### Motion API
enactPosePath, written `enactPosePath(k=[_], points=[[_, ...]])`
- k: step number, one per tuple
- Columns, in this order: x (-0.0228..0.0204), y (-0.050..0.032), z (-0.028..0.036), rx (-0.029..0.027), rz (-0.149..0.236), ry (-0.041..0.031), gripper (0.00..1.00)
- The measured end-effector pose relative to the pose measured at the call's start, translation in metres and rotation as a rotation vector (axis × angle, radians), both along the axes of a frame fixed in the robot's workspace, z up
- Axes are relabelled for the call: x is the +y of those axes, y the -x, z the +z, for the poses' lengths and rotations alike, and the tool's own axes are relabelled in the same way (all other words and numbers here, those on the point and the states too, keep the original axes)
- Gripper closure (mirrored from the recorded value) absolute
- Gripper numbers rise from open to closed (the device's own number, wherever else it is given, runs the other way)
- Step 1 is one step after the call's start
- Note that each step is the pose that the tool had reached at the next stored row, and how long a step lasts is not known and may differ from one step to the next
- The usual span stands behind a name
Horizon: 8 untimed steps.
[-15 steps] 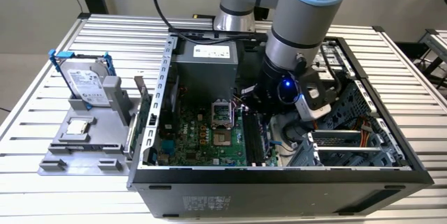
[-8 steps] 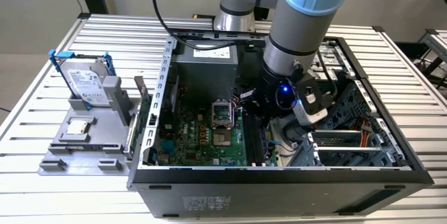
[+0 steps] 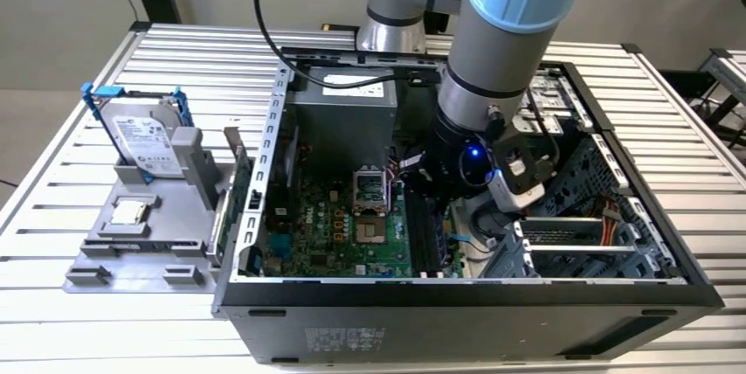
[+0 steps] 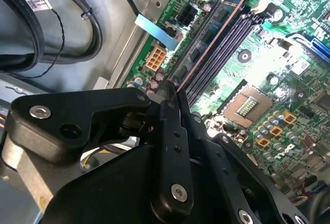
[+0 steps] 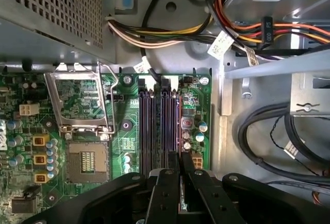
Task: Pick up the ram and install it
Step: 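Insert the ram into the slot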
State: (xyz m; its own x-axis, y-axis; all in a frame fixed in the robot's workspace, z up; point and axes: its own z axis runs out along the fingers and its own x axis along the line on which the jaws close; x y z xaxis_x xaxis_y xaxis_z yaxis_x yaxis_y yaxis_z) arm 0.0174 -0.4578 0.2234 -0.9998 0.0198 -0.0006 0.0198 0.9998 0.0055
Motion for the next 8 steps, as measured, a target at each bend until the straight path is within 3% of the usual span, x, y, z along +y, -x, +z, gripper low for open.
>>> enactPosePath(k=[8], points=[[0.0009,0.0010,-0.0011,0.0008,0.000,0.0000,1.00]])
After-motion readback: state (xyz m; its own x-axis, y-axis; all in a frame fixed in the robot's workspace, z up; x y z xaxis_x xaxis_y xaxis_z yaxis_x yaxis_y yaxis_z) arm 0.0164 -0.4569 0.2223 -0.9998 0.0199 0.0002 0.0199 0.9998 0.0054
